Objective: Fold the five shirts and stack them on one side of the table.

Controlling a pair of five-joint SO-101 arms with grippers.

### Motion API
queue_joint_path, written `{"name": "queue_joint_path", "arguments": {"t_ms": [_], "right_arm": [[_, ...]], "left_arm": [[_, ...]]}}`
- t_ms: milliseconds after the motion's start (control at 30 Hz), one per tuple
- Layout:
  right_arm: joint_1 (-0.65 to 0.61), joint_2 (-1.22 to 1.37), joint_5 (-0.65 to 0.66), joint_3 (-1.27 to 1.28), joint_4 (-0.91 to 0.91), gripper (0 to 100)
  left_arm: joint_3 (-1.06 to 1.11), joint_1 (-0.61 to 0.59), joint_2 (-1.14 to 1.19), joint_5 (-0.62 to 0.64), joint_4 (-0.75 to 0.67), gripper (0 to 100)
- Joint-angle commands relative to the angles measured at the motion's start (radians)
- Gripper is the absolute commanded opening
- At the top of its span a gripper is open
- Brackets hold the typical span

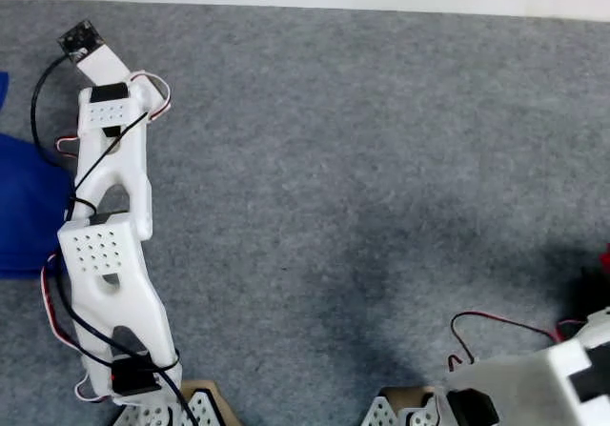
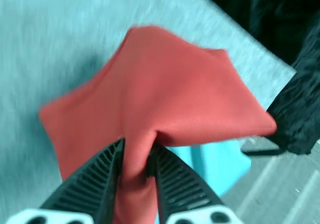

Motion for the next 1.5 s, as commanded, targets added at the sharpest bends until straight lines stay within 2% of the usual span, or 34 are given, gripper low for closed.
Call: {"name": "queue_joint_path", "arguments": {"t_ms": [0, 100, 367, 500, 733, 833, 1033, 1167, 1267, 1467], "right_arm": [[0.016, -0.13, 0.101, 0.179, -0.019, 0.6], [0.073, -0.185, 0.147, 0.288, -0.085, 0.6], [0.265, -0.292, 0.417, 0.484, -0.197, 0.6], [0.283, -0.302, 0.526, 0.564, -0.237, 2.9], [0.282, -0.297, 0.539, 0.598, -0.344, 29.6], [0.277, -0.308, 0.542, 0.596, -0.344, 30.4], [0.268, -0.352, 0.54, 0.478, -0.223, 30.4], [0.177, -0.392, 0.52, 0.478, -0.162, 30.4], [0.088, -0.412, 0.4, 0.478, -0.124, 30.3], [-0.223, -0.432, 0.114, 0.476, -0.03, 30.3]], "left_arm": [[-0.021, 0.019, -0.019, -0.009, -0.015, 1], [-0.021, 0.019, -0.019, -0.009, -0.015, 1], [-0.021, 0.019, -0.019, -0.009, -0.015, 1], [-0.021, 0.019, -0.019, -0.009, -0.015, 1], [-0.021, 0.018, -0.018, -0.009, -0.015, 1], [-0.021, 0.018, -0.018, -0.009, -0.015, 1], [-0.021, 0.018, -0.018, -0.009, -0.015, 1], [-0.021, 0.018, -0.018, -0.009, -0.011, 1], [-0.027, 0.018, -0.024, -0.009, 0.034, 1], [-0.199, -0.073, -0.127, -0.014, 0.39, 1]]}}
